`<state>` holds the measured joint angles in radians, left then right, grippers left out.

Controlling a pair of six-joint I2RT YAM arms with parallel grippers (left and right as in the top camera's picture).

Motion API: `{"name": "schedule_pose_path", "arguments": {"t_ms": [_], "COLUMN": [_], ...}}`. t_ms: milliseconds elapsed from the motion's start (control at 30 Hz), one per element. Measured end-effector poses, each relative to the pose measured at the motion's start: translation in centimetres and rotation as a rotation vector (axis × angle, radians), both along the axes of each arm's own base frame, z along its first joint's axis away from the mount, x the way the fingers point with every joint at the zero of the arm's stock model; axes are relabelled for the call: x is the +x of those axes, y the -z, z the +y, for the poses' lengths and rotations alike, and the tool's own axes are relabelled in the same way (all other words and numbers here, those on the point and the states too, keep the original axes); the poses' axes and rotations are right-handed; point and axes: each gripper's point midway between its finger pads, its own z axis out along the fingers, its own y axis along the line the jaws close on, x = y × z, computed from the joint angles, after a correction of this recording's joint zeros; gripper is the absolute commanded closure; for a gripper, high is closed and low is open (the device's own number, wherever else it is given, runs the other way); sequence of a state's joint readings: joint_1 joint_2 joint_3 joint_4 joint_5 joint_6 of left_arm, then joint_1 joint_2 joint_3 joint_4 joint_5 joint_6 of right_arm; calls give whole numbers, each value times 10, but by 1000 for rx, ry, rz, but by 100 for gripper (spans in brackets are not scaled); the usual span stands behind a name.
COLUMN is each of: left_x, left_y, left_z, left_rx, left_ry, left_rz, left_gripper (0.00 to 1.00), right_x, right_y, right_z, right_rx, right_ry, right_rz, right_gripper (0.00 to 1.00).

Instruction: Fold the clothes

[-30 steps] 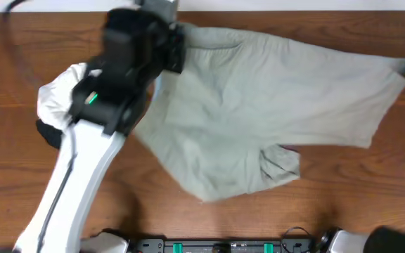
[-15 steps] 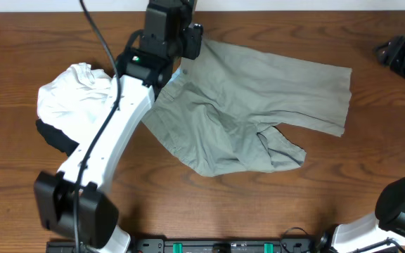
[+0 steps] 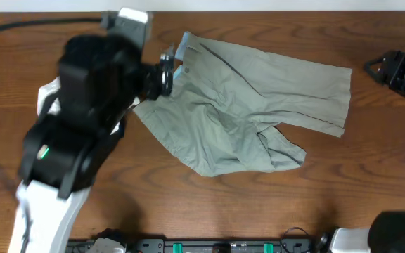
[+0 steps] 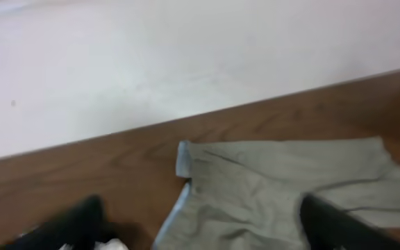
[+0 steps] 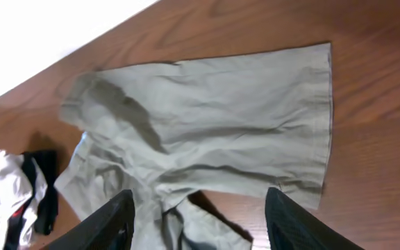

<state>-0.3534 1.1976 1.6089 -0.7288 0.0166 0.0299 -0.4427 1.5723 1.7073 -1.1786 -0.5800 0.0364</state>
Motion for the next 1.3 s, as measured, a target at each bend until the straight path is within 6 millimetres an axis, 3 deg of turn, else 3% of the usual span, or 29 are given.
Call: {"name": "schedule_pose_path", "arguments": {"t_ms": [167, 300, 467, 633, 800, 933, 1167, 1300], "left_x": [-46, -75, -87, -74, -54, -51, -62, -65], "left_y": [-17, -15, 17, 68, 129, 163, 206, 213], "left_z": [17, 27, 31, 10, -26, -52, -77, -71], "left_rx": [-15, -9, 13, 29, 78, 144, 255, 299], "left_ry": [0, -1, -10, 55, 169, 254, 313, 252], "left_rz": [-28, -5, 141, 347, 564, 665, 807, 834], "left_gripper": [2, 2, 2, 2, 1, 6, 7, 6], "right_x": [-29, -59, -89, -94, -93, -88, -86, -93], "right_y": [-39, -69, -79, -65, -21, 37, 147, 189], "right_z": [18, 46, 70, 67, 63, 68, 94, 112], "right_rx": [-40, -71, -63, -49, -48, -33, -27, -31], "right_ry": [-22, -72, -114, -82, -54, -75, -161, -202], "right_rz": [-87, -160, -165, -84, 64, 202, 324, 330], "right_gripper": [38, 28, 19, 19, 20, 22, 21, 17]}}
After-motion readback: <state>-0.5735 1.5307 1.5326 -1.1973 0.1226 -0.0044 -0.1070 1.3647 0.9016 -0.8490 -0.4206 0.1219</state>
